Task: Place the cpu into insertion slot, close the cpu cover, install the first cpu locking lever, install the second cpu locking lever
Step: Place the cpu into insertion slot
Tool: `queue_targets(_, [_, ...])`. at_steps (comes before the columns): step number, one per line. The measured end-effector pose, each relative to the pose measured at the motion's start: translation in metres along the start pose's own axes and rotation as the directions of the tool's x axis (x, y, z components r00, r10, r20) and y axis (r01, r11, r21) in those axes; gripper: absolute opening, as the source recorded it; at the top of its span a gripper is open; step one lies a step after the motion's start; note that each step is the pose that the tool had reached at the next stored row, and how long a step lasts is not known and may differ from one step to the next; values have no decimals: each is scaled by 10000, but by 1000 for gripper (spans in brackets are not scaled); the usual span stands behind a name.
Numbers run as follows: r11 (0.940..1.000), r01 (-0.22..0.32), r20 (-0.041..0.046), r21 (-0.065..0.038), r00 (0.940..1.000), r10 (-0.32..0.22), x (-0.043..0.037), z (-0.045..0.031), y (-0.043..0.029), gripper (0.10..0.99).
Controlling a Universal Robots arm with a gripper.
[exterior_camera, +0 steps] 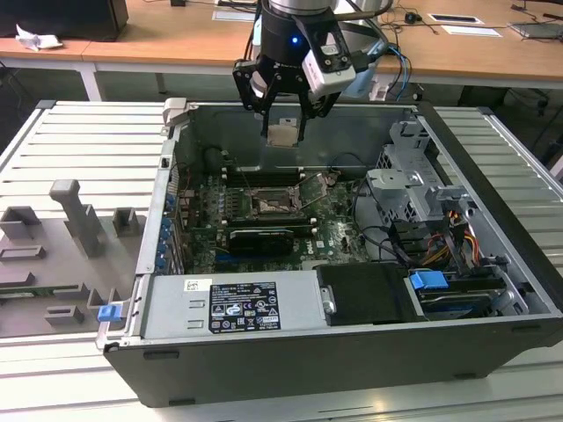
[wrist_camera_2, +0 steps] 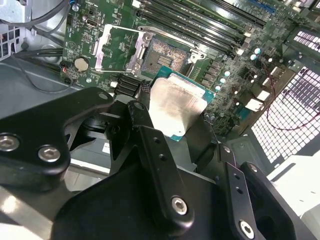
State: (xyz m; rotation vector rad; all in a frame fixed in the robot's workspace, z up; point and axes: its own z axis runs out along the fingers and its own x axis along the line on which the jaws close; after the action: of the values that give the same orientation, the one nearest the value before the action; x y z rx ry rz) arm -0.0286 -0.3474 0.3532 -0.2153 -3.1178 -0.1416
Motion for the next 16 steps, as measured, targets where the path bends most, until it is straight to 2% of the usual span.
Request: queue_targets(16, [9985, -553, 50, -13, 9985, 553, 0, 8, 0, 529])
